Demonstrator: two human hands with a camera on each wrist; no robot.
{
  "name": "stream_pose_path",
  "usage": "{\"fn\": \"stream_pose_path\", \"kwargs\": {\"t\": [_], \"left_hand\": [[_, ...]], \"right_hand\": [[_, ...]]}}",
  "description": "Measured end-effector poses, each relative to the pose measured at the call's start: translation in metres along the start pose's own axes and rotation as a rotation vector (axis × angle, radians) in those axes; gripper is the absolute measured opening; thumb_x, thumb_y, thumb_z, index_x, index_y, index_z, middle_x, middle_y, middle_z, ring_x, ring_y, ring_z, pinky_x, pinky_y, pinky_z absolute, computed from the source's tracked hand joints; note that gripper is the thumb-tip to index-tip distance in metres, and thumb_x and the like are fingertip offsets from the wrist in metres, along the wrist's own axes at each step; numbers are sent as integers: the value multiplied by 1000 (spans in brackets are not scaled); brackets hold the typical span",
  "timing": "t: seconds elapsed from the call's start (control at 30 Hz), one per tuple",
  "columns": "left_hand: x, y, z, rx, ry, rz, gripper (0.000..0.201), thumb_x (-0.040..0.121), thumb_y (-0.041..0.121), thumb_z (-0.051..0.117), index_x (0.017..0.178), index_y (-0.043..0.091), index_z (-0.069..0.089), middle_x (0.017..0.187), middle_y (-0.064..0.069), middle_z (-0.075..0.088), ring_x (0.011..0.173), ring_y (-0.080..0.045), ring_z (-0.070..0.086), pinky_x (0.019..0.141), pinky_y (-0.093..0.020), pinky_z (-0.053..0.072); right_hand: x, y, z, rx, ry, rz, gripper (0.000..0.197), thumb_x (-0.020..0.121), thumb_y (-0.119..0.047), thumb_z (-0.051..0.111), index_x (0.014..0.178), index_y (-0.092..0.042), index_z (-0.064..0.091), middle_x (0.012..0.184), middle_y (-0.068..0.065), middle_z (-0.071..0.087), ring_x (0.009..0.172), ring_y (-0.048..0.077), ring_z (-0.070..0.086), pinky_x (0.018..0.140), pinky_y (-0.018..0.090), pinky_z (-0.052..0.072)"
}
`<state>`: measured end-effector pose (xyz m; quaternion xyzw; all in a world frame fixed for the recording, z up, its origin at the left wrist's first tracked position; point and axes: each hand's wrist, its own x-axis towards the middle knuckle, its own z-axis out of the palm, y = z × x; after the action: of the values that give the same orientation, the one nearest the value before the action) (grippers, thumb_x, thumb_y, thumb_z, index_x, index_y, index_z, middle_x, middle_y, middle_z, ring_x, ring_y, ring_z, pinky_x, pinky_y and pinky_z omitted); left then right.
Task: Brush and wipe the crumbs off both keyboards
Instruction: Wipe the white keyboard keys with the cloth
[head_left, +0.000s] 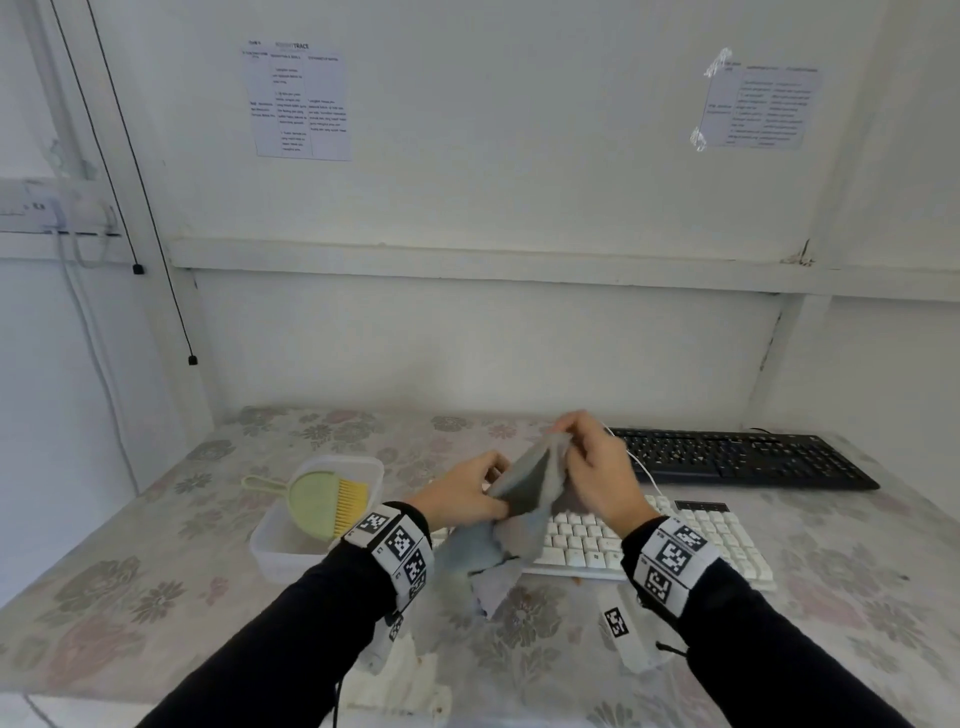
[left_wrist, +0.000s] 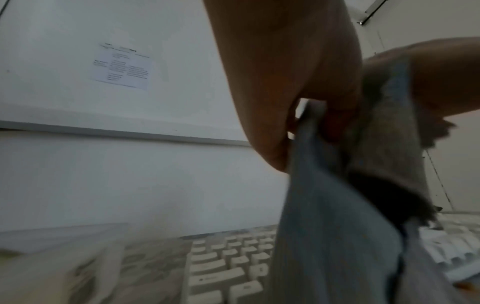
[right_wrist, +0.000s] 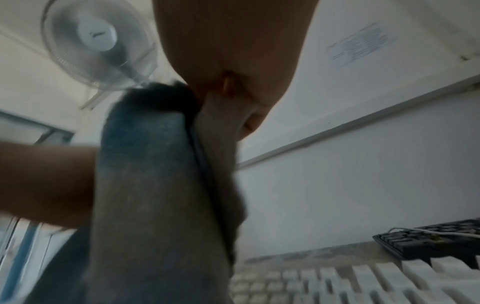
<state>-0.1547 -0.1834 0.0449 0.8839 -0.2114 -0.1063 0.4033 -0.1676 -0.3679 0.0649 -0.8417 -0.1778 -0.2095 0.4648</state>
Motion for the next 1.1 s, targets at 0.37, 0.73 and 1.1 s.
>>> {"fn": "stream_pose_path", "kwargs": {"t": [0.37,0.73,1.1], "left_hand": [[-13,-11,-56,-36,173,-38,33,88,30,67,67,6,60,62,3,60,60,-10,56,58,-20,37],[-15,-16,-49,-214,297,-22,18,90,24,65,85,9,72,74,-3,68,62,-9,62,59,-19,46],[-17,-11,-54,-178,275,-31,16,91,27,63,84,15,72,74,4,69,68,-8,65,64,-17,48]], "right_hand": [[8,24,-54,93,8,182,39,85,10,33,72,-18,56,68,6,52,56,12,42,51,19,37],[-20,40,-52,-110,-321,170,25,77,-8,73,72,-22,53,63,-12,52,52,-5,47,51,8,36],[-8,33,-61,-169,-8,107,22,95,-12,49,74,-20,51,68,-3,52,64,7,47,59,15,36]]}}
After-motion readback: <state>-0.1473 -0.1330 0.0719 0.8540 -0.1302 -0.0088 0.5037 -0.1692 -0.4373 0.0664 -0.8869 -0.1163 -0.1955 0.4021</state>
